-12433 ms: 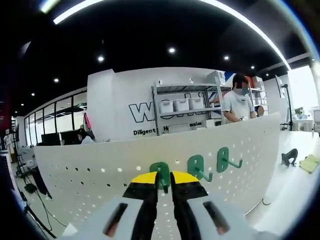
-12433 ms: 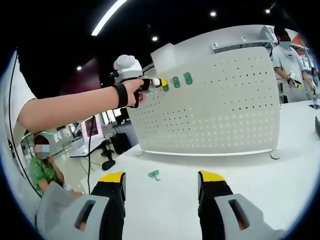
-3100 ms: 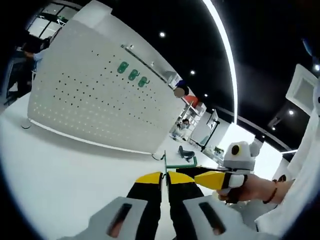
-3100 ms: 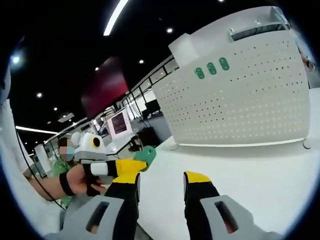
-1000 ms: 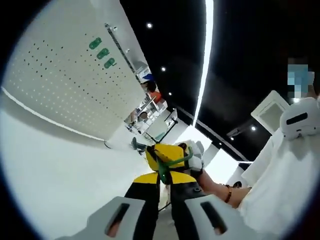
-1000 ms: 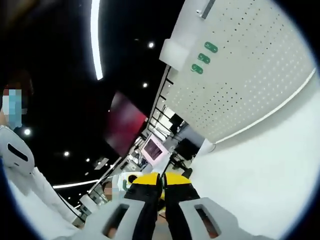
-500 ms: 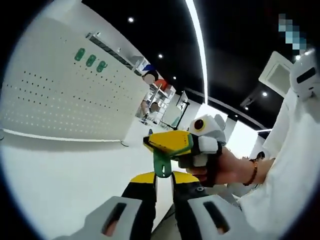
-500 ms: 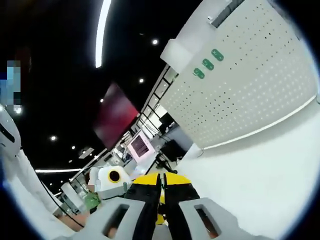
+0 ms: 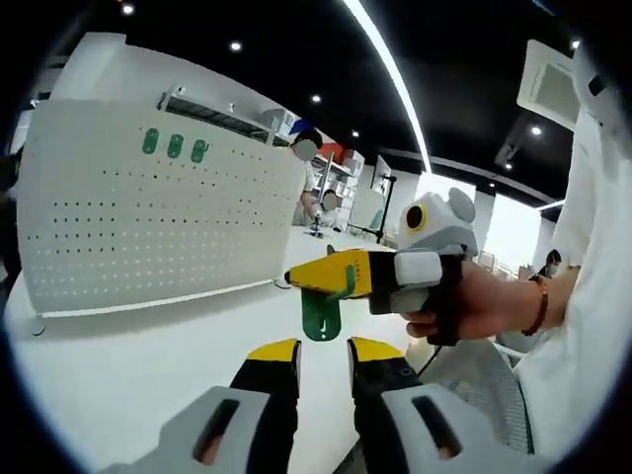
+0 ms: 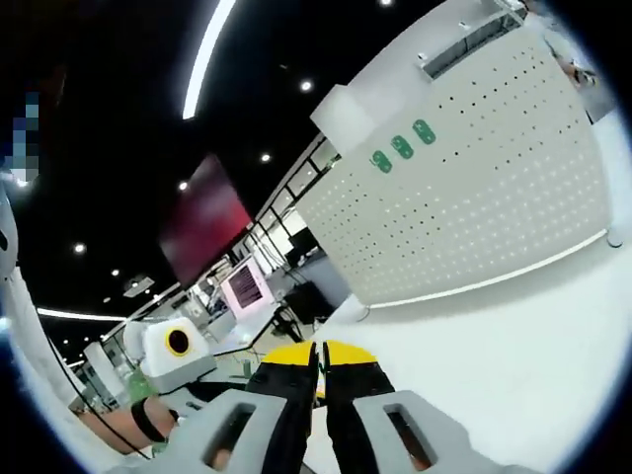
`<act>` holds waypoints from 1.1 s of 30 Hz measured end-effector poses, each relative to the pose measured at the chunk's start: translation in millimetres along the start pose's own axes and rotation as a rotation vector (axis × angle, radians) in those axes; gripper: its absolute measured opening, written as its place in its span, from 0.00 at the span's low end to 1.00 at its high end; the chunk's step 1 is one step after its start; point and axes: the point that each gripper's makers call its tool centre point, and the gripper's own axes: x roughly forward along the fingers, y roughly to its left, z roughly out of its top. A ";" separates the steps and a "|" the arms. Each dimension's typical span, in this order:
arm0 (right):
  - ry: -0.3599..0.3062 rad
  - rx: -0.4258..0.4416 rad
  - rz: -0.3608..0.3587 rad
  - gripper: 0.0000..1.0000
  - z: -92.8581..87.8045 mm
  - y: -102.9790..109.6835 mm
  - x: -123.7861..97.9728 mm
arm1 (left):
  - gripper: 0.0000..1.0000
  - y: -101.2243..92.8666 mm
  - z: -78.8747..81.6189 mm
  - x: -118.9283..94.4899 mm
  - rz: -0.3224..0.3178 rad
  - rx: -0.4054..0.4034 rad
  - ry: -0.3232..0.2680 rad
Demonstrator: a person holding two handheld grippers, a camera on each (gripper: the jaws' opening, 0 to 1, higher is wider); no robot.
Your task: Insert the hook assembly into the mounting plate slot until the hook locks in place.
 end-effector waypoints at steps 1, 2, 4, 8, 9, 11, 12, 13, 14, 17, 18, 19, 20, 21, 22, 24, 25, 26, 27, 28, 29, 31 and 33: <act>0.004 -0.010 -0.004 0.02 -0.8 -1.0 0.2 | 0.20 2.0 0.2 0.4 0.011 0.000 0.001; 0.004 -0.009 -0.001 0.02 -0.9 -0.7 0.3 | 0.19 4.1 0.3 0.4 0.021 -0.008 0.002; 0.005 -0.002 -0.006 0.02 -1.8 -2.8 0.2 | 0.17 6.8 2.8 -0.2 0.036 -0.018 -0.009; 0.010 -0.027 -0.037 0.02 -3.8 -9.2 -0.5 | 0.14 5.8 10.6 -1.4 0.058 0.015 -0.008; 0.014 -0.021 -0.041 0.02 -4.7 -10.1 -0.1 | 0.13 4.9 13.0 -1.1 0.059 0.020 -0.012; 0.016 -0.014 -0.055 0.02 -5.7 -12.8 0.5 | 0.12 3.0 14.7 0.1 0.053 0.018 -0.009; 0.018 -0.016 -0.057 0.02 -6.0 -13.0 0.6 | 0.11 2.0 14.9 1.0 0.048 0.011 -0.010; 0.013 -0.029 -0.060 0.02 -5.4 -13.1 0.9 | 0.11 0.4 15.1 1.8 0.043 0.005 -0.010; 0.013 -0.036 -0.059 0.02 -5.5 -12.9 1.1 | 0.10 -0.9 15.4 2.7 0.039 0.000 -0.012; 0.027 -0.053 -0.068 0.02 -7.2 -15.0 1.3 | 0.08 -0.7 15.2 4.8 0.051 -0.005 -0.010; 0.029 -0.054 -0.068 0.02 -7.1 -15.1 1.2 | 0.07 -0.1 14.4 4.8 0.054 -0.005 -0.006; 0.032 -0.056 -0.069 0.02 -7.1 -15.1 1.0 | 0.06 2.2 13.5 4.6 0.066 -0.012 -0.001; 0.035 -0.063 -0.069 0.02 -7.2 -14.8 0.9 | 0.05 2.5 13.4 4.6 0.067 -0.013 -0.001; 0.041 -0.082 -0.075 0.02 -8.0 -15.0 1.0 | 0.05 2.4 13.9 4.4 0.067 -0.016 -0.002; 0.041 -0.091 -0.081 0.02 -8.1 -15.6 1.0 | 0.06 2.5 14.3 4.3 0.069 -0.017 -0.003; 0.046 -0.094 -0.073 0.02 -9.2 -13.5 1.7 | 0.06 3.4 12.8 4.8 0.074 -0.016 0.007; 0.047 -0.095 -0.072 0.02 -9.6 -12.8 2.1 | 0.06 3.5 11.0 5.0 0.076 -0.012 0.018; 0.053 -0.114 -0.075 0.02 -10.8 -11.8 2.8 | 0.06 3.6 10.6 5.1 0.078 -0.008 0.019; 0.059 -0.131 -0.078 0.02 -11.7 -11.9 2.9 | 0.06 3.6 10.4 5.2 0.079 -0.005 0.019; 0.064 -0.154 -0.082 0.02 -13.0 -11.5 3.0 | 0.05 3.6 10.1 5.1 0.080 -0.007 0.020; 0.063 -0.164 -0.084 0.02 -13.2 -11.6 3.3 | 0.06 4.0 8.7 5.0 0.083 -0.013 0.027; 0.080 -0.183 -0.087 0.02 -16.3 -11.9 3.2 | 0.07 5.3 5.7 5.2 0.087 -0.009 0.039; 0.096 -0.252 -0.108 0.02 -17.8 -15.1 2.0 | 0.07 5.8 2.5 5.1 0.093 -0.004 0.055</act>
